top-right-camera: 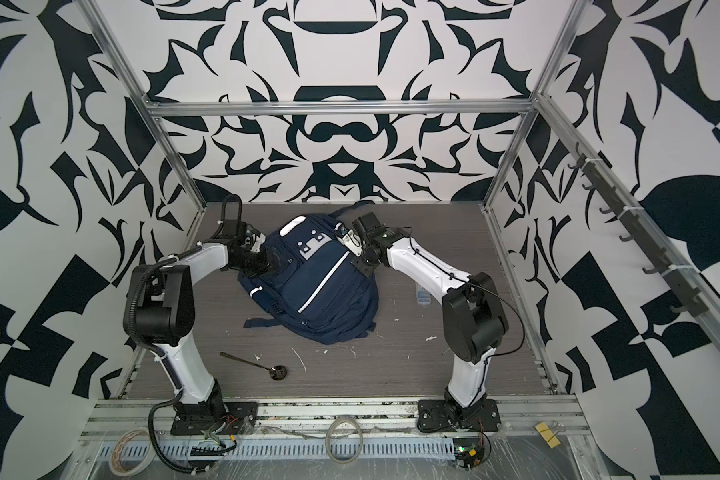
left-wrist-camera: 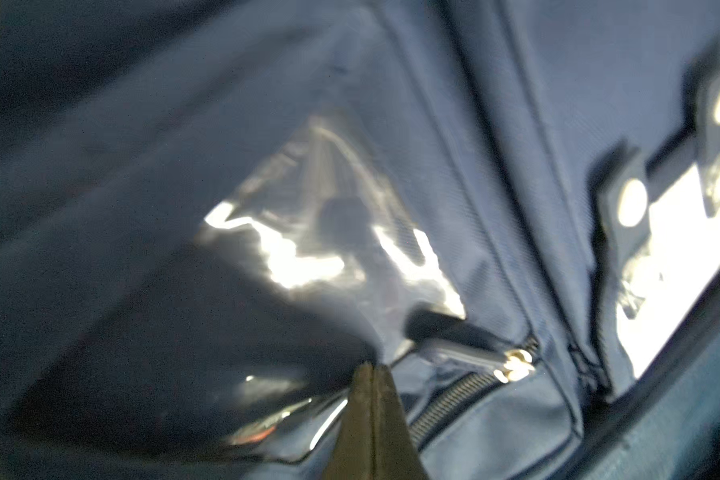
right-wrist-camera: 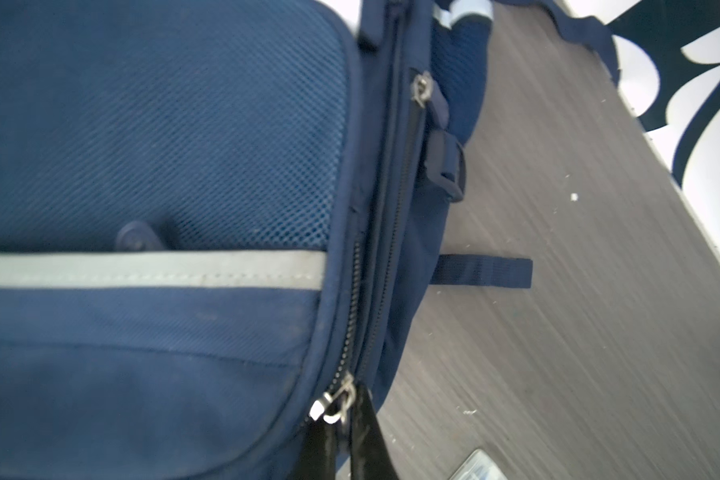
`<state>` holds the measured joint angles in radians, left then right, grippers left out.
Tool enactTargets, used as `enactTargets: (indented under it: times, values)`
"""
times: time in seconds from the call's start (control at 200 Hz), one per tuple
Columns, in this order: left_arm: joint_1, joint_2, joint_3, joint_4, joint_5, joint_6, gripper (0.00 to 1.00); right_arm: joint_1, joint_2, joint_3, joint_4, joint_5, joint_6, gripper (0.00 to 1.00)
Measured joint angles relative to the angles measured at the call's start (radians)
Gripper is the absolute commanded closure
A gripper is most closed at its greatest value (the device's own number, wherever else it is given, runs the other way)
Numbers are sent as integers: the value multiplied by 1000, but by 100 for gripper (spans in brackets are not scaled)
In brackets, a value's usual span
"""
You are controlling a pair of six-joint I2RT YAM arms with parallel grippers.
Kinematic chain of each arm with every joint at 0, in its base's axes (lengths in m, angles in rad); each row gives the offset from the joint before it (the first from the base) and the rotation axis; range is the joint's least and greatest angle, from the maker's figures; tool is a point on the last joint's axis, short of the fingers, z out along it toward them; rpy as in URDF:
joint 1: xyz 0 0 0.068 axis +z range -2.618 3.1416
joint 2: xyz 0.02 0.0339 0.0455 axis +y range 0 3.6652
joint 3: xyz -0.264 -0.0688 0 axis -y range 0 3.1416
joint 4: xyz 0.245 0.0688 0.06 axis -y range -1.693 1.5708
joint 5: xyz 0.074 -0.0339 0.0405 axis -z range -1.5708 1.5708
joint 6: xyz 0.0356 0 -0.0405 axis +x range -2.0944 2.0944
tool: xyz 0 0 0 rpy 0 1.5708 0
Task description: Pack the student bag
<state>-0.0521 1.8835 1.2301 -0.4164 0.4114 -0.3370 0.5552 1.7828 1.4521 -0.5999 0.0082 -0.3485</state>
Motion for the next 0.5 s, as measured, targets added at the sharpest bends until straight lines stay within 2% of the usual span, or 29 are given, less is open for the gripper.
enactTargets:
  times: [0.31,0.345,0.43,0.46,0.5]
  values:
    - [25,-3,-21,-13,37,1,100,3,-76,-99,8,-3,-30,100]
    - [25,-10,-29,-14,47,2,88,3,-77,-103,6,-1,-36,100]
    - [14,-39,-49,-34,71,15,35,2,-76,-104,6,3,-45,100]
    - [8,-56,-55,-39,79,19,25,2,-75,-103,6,3,-47,100]
    - [-11,-86,-63,-58,79,25,19,2,-70,-100,5,4,-50,100]
